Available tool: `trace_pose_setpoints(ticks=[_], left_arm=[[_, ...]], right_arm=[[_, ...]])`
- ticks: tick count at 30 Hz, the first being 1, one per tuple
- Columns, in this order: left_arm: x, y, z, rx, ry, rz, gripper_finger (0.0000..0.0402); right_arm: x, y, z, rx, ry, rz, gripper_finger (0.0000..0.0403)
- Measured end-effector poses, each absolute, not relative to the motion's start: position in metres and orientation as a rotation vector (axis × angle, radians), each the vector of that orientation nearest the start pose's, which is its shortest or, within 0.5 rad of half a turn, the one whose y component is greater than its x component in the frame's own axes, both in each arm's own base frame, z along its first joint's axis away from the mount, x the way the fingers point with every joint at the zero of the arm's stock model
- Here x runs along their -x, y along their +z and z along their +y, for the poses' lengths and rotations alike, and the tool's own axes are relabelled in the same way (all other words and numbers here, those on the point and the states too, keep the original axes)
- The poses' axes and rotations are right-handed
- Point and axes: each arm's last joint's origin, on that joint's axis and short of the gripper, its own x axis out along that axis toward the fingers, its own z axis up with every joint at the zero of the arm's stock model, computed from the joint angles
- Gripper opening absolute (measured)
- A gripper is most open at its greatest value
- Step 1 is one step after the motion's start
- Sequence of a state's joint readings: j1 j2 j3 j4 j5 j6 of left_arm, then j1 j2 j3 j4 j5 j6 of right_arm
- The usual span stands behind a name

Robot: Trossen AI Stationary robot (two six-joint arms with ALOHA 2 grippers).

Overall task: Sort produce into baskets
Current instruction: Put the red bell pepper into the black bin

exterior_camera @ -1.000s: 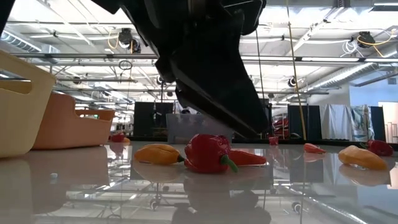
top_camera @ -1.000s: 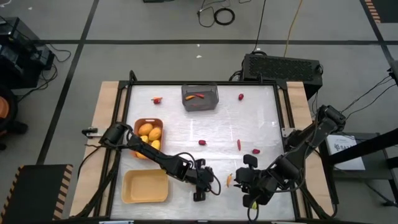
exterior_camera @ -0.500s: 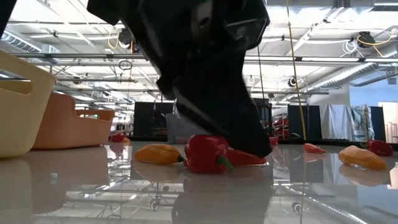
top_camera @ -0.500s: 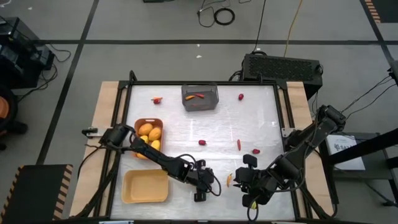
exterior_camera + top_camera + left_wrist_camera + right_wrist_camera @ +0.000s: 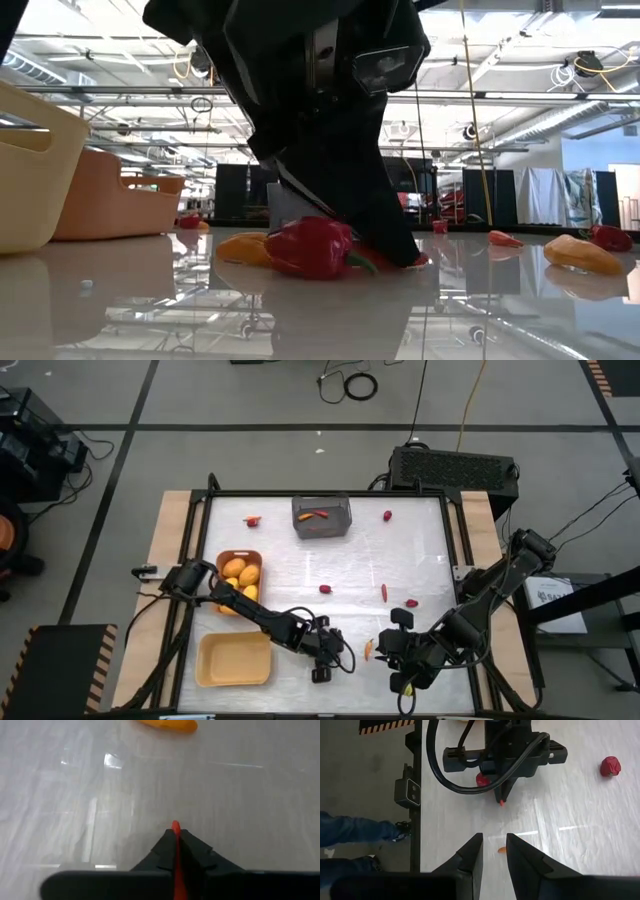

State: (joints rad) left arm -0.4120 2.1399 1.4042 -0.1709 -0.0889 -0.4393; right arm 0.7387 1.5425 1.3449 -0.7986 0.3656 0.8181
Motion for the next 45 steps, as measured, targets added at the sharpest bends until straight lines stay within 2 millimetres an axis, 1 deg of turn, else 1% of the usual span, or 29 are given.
trace_pose_setpoints(ticks=[2,5,8,12,14,17,21,23,25,27,30,32,35,37,39,43,45], left_arm=[[-0.41,0.132,-0.174,0.185,-0.097,0.918,0.0008],[-0.414,0.141,-0.168,0.195,-0.079,0.89,0.0014],[-0.417,0.158,-0.157,0.202,-0.056,0.846,0.002],[-0.419,0.189,-0.134,0.194,-0.033,0.773,0.0021],[-0.417,0.209,-0.119,0.183,-0.014,0.737,0.0021],[-0.412,0.237,-0.088,0.159,0.035,0.704,0.0022],[-0.399,0.269,-0.04,0.117,0.138,0.685,0.0022],[-0.392,0.28,-0.016,0.099,0.201,0.683,0.0022],[-0.385,0.287,0.011,0.089,0.264,0.695,0.0022],[-0.38,0.29,0.037,0.097,0.325,0.706,0.0022],[-0.37,0.286,0.076,0.14,0.4,0.756,0.0022],[-0.363,0.28,0.1,0.183,0.426,0.777,0.0022],[-0.353,0.265,0.129,0.249,0.458,0.809,0.0022],[-0.346,0.258,0.142,0.286,0.464,0.835,0.0022],[-0.341,0.256,0.153,0.305,0.47,0.809,0.0022],[-0.332,0.246,0.166,0.33,0.5,0.831,0.0022],[-0.329,0.245,0.17,0.335,0.511,0.83,0.0022]], right_arm=[[-0.241,0.299,0.205,-0.235,-0.026,0.909,0.0077],[-0.241,0.299,0.205,-0.235,-0.026,0.909,0.0077],[-0.241,0.299,0.205,-0.235,-0.026,0.909,0.0077],[-0.242,0.298,0.203,-0.241,-0.038,0.913,0.0077],[-0.243,0.298,0.201,-0.251,-0.047,0.91,0.0077],[-0.246,0.298,0.198,-0.274,-0.069,0.908,0.0077],[-0.251,0.299,0.193,-0.293,-0.089,0.9,0.0077],[-0.253,0.299,0.19,-0.308,-0.105,0.898,0.0077],[-0.255,0.299,0.187,-0.326,-0.121,0.896,0.0077],[-0.257,0.299,0.184,-0.346,-0.139,0.892,0.0077],[-0.261,0.299,0.179,-0.377,-0.173,0.885,0.0077],[-0.264,0.299,0.174,-0.396,-0.195,0.88,0.0077],[-0.27,0.299,0.166,-0.424,-0.225,0.867,0.0077],[-0.274,0.299,0.16,-0.444,-0.251,0.861,0.0077],[-0.278,0.299,0.154,-0.464,-0.276,0.854,0.0077],[-0.285,0.3,0.14,-0.509,-0.326,0.834,0.0077],[-0.29,0.301,0.134,-0.529,-0.34,0.817,0.0077]])
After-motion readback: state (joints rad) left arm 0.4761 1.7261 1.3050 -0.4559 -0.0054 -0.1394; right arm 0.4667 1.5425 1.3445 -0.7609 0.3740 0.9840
